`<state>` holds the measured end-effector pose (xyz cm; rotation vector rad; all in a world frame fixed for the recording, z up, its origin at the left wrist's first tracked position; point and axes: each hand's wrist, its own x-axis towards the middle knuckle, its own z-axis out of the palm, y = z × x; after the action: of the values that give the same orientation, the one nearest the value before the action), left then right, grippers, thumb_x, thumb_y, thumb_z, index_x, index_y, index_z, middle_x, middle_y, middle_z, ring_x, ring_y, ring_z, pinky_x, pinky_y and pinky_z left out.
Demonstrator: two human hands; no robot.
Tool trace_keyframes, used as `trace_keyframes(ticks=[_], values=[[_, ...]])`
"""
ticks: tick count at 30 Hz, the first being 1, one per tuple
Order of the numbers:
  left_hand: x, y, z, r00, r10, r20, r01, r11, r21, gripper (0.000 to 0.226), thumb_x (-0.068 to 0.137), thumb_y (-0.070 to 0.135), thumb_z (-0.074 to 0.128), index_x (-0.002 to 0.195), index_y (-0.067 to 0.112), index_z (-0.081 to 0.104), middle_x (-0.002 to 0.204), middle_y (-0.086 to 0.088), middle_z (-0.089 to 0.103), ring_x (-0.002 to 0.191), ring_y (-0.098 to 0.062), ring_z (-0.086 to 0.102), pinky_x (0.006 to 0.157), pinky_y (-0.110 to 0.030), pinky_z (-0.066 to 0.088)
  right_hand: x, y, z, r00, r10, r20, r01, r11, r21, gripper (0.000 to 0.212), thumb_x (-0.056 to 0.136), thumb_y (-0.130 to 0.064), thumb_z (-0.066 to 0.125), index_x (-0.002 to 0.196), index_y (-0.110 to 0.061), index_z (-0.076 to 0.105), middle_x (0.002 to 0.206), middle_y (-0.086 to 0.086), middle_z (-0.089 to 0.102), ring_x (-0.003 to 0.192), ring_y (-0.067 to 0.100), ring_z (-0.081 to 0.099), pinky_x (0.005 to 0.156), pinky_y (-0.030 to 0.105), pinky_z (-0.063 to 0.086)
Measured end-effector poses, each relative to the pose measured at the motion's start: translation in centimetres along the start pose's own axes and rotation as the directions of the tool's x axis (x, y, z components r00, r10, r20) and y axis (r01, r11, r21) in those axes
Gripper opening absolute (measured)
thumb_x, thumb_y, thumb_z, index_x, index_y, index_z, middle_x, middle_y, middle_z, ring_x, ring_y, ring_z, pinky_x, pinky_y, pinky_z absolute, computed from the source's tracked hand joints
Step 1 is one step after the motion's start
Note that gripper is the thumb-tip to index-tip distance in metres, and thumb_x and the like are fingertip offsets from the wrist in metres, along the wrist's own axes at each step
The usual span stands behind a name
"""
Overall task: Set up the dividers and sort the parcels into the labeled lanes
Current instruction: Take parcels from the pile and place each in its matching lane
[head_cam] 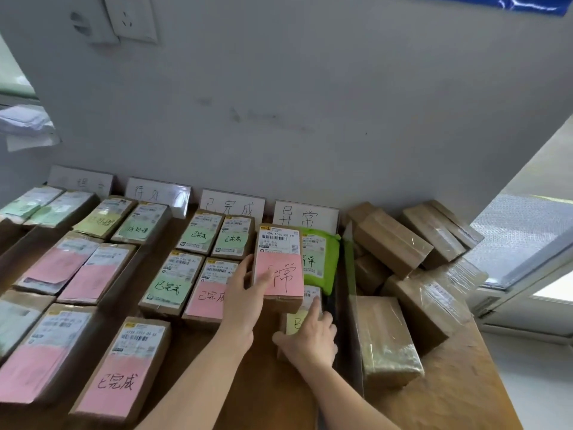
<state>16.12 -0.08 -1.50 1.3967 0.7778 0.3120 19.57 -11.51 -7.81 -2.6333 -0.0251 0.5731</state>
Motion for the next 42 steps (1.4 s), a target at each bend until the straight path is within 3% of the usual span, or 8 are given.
trace_keyframes(ticks=[8,16,20,23,26,31,37,42], values=[[1.0,-0.1,0.5,0.998,0.046,0.034,-0.048,0.997,0.058,0.06,0.09,0.039,0.066,0.144,0.035,0.042,0.14,0.003,0.052,0.133,-0.021,0.045,0.112,-0.051,0.035,-1.2,0.7,-1.4,0.991,0.003,-0.134,-0.006,1.0,-0.022,0.117,0.068,-0.056,0.064,0.155,-0.025,-0.008,0.154,0.007,0.017,0.136,0.029,0.026,0.105,0.046,0.036],[1.6,-0.8,1.7,0.995,0.07,0.066,-0.079,0.986,0.149,0.062,0.095,0.035,0.061,0.149,0.033,0.032,0.149,-0.001,0.041,0.138,-0.022,0.038,0.11,-0.044,0.034,-0.5,1.6,-0.3,0.998,0.035,-0.049,-0.042,0.987,-0.157,0.101,0.081,-0.056,0.058,0.156,-0.02,0.0,0.157,0.015,0.013,0.14,0.032,0.026,0.11,0.04,0.034],[2.2,-1.2,2.2,0.993,0.09,0.083,-0.107,0.967,0.232,0.063,0.098,0.03,0.057,0.152,0.033,0.025,0.148,-0.003,0.04,0.118,-0.01,0.044,0.091,-0.027,0.037,0.6,1.2,-0.4,0.989,-0.07,-0.13,0.051,0.988,-0.147,0.078,0.094,-0.05,0.046,0.156,-0.018,0.011,0.164,0.014,0.003,0.151,0.029,0.003,0.123,0.038,0.008],[3.3,-1.5,2.8,0.996,0.075,0.045,-0.085,0.952,0.293,0.061,0.098,0.031,0.055,0.152,0.033,0.026,0.144,-0.005,0.043,0.112,-0.012,0.048,0.084,-0.027,0.04,1.8,0.3,-1.3,0.939,-0.208,-0.272,0.213,0.977,-0.014,0.052,0.101,-0.029,0.038,0.152,-0.019,0.03,0.161,0.006,0.026,0.152,0.021,0.009,0.122,0.033,-0.003],[4.2,-1.5,3.5,0.997,0.073,0.026,-0.077,0.953,0.292,0.055,0.1,0.031,0.051,0.15,0.031,0.028,0.142,-0.003,0.047,0.117,-0.015,0.051,0.084,-0.026,0.04,3.0,-0.8,-2.9,0.926,-0.249,-0.284,0.29,0.95,0.112,0.053,0.094,-0.026,0.028,0.142,-0.022,0.05,0.144,-0.001,0.053,0.144,0.016,0.033,0.123,0.033,0.003],[6.1,-1.5,4.5,0.995,0.074,0.064,-0.095,0.885,0.455,0.051,0.097,0.044,0.053,0.143,0.025,0.04,0.139,0.0,0.053,0.123,-0.016,0.049,0.097,-0.033,0.046,5.1,-1.3,-3.9,0.948,-0.254,-0.194,0.308,0.886,0.347,0.042,0.098,-0.014,0.042,0.136,-0.023,0.057,0.124,-0.004,0.067,0.115,0.018,0.06,0.096,0.039,0.051],[7.1,-1.0,5.6,0.995,0.088,0.053,-0.098,0.651,0.752,0.124,0.062,0.075,0.072,0.154,0.018,0.011,0.146,-0.015,0.034,0.137,-0.031,0.033,0.106,-0.042,0.039,7.4,-0.4,-4.5,0.92,-0.322,-0.222,0.386,0.84,0.382,0.039,0.097,-0.008,0.05,0.131,-0.023,0.062,0.118,-0.007,0.069,0.107,0.008,0.062,0.091,0.026,0.053],[7.7,-1.2,5.9,0.991,0.1,0.092,-0.135,0.659,0.74,0.089,0.066,0.062,0.074,0.14,0.029,0.037,0.136,-0.008,0.041,0.128,-0.028,0.04,0.1,-0.038,0.042,9.0,-0.3,-4.4,0.887,-0.397,-0.236,0.46,0.809,0.365,0.037,0.095,-0.006,0.055,0.125,-0.023,0.066,0.117,-0.008,0.071,0.106,0.006,0.063,0.092,0.025,0.052]])
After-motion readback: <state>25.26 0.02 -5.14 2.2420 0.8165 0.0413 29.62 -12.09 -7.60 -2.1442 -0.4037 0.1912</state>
